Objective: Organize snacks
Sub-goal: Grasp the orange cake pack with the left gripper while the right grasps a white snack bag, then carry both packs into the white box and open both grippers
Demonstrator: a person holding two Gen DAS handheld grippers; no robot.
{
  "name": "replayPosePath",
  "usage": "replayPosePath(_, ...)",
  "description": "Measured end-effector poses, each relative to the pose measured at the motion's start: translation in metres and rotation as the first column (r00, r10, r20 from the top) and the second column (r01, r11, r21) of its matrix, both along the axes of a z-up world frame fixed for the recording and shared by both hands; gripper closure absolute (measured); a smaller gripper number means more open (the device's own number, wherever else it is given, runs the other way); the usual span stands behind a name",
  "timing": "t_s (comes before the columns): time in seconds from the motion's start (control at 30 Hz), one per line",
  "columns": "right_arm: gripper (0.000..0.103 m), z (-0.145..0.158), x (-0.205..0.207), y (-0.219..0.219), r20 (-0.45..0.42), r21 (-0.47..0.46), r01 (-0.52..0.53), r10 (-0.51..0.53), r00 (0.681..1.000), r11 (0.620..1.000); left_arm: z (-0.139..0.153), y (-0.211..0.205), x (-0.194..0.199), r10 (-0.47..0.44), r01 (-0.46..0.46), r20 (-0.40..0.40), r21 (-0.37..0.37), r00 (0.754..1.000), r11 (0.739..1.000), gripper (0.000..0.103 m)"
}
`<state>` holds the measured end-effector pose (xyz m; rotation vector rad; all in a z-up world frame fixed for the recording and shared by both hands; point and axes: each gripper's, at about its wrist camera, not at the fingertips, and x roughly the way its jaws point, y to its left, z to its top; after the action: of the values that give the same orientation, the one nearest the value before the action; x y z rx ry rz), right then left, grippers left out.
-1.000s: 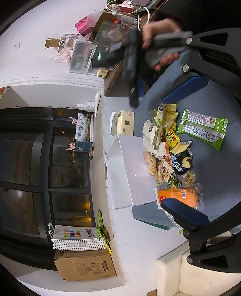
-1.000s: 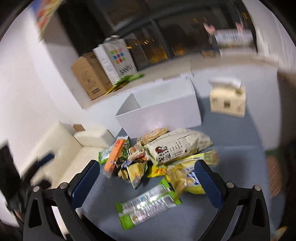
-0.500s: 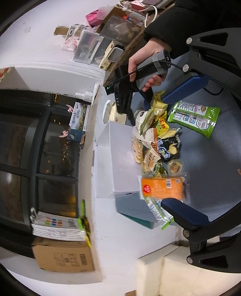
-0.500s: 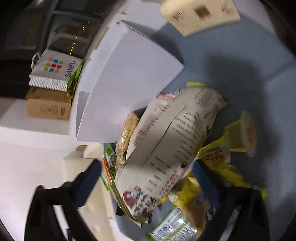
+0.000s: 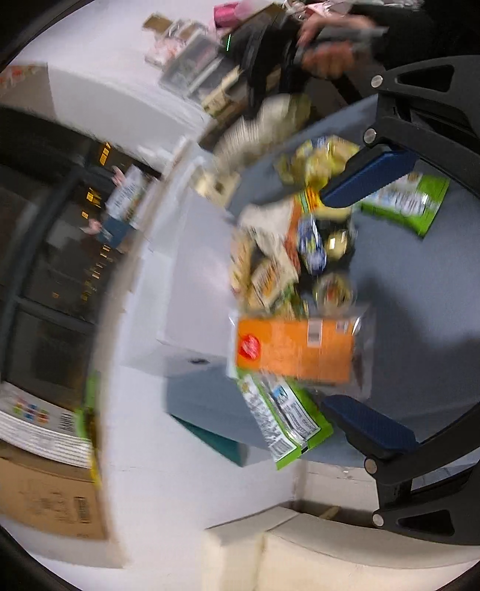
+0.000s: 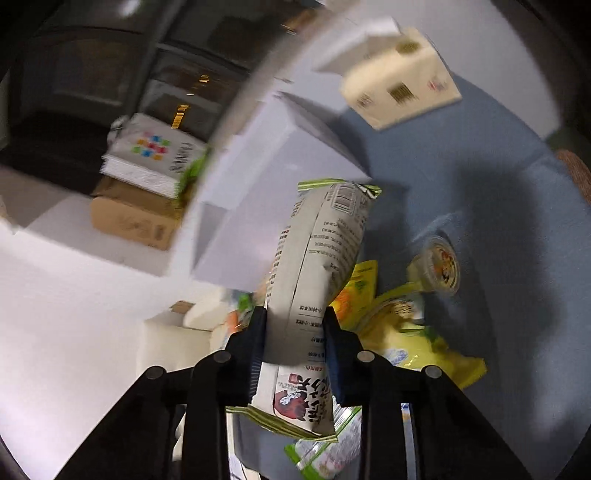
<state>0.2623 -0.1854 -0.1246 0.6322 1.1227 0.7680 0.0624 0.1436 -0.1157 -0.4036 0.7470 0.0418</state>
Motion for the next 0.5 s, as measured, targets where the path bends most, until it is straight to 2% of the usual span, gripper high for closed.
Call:
replayPosePath(0.07, 0.072, 0.017, -0.016, -0.006, 0.101, -0.005, -0.011, 0.012, 0.995, 1.0, -0.017, 0.012, 0.023, -0.024, 0.022, -0.052, -0.03, 0.998, 0.999, 0.0)
replayPosePath(0.1, 0.073, 0.028, -0.027, -0.008, 0.176, -0.021, -0.015, 0.019, 0.984, 1.0, -0.024, 0.017, 0.034, -0.032, 0.029, -0.077, -0.037, 0.997, 0.999, 0.0)
replayPosePath(0.17, 0.073, 0.043, -0.046, -0.014, 0.264, -0.013, -0.037, 0.039, 0.964, 0.999, -0.034, 0.025, 0.05, -0.048, 0.042, -0.099, -0.059, 0.994, 0.997, 0.0)
replayPosePath(0.3, 0.075, 0.053, -0.063, -0.015, 0.319, -0.014, -0.073, 0.073, 0.945, 0.997, -0.052, 0.03, 0.082, -0.057, 0.049, -0.174, -0.05, 0.983, 0.998, 0.001)
replayPosePath(0.37, 0.076, 0.052, -0.066, -0.019, 0.321, -0.017, -0.081, 0.082, 0.944, 0.997, -0.059, 0.028, 0.091, -0.067, 0.06, -0.203, -0.043, 0.977, 0.997, 0.006)
replayPosePath(0.43, 0.076, 0.049, -0.067, -0.017, 0.312, -0.01, -0.092, 0.091, 0.946, 0.996, -0.067, 0.027, 0.096, -0.064, 0.058, -0.236, -0.032, 0.97, 0.998, 0.021)
replayPosePath(0.47, 0.077, 0.047, -0.068, -0.016, 0.309, -0.012, -0.103, 0.101, 0.946, 0.995, -0.067, 0.025, 0.097, -0.068, 0.064, -0.231, -0.025, 0.971, 0.998, 0.022)
replayPosePath(0.5, 0.077, 0.044, -0.069, -0.012, 0.308, -0.023, -0.109, 0.111, 0.945, 0.994, -0.067, 0.022, 0.098, -0.085, 0.082, -0.23, -0.02, 0.969, 0.996, 0.031)
